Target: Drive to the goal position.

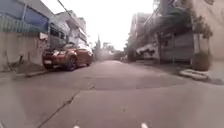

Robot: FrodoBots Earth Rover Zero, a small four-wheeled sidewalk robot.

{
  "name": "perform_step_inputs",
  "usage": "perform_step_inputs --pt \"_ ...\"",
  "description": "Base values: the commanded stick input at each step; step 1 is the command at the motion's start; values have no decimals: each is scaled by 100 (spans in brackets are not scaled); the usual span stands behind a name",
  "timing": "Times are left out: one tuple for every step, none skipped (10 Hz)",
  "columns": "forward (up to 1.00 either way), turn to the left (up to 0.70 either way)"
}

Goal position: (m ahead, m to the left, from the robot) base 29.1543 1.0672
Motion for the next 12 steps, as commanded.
perform_step_inputs --pt "100 1" --pt "100 1" --pt "100 1" --pt "100 1" --pt "100 1" --pt "100 1" --pt "100 1" --pt "100 1" --pt "100 1" --pt "100 1" --pt "100 1" --pt "100 1"
